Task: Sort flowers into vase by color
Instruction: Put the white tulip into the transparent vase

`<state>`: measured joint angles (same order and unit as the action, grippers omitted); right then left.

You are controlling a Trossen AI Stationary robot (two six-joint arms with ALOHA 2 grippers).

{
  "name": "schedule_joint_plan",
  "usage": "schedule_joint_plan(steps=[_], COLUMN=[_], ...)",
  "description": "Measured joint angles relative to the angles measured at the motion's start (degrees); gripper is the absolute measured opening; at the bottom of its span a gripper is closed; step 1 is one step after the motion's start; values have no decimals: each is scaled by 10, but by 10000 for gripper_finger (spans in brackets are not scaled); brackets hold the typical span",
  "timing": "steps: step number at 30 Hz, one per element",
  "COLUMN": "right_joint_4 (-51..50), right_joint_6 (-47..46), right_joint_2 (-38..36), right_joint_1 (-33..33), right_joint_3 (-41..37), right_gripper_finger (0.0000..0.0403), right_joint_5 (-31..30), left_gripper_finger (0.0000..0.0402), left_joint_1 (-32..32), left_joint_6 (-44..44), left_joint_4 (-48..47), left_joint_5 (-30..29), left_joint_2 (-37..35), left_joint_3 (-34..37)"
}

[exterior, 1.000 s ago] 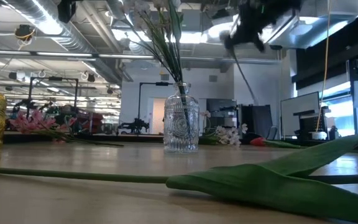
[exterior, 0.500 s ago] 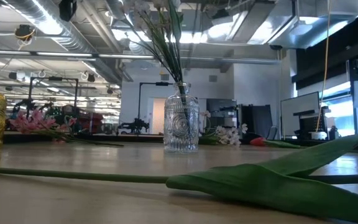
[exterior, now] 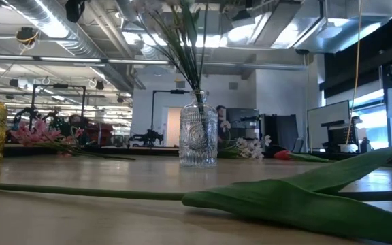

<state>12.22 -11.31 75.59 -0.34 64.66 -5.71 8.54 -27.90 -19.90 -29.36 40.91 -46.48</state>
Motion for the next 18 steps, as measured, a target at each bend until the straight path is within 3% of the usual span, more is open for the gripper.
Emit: schedule_joint_plan(steps=[18], right_joint_4=[-61], right_joint_6=[-4], right_joint_2=[-4], right_joint_1=[0], right_joint_3=[1], right_gripper_finger=[12], right_joint_5=[-5], left_gripper_finger=[2], left_joint_1=[0], left_joint_6=[17], left_joint_4=[9], left_joint_5=[11], left_joint_2=[0], left_joint_3=[-9])
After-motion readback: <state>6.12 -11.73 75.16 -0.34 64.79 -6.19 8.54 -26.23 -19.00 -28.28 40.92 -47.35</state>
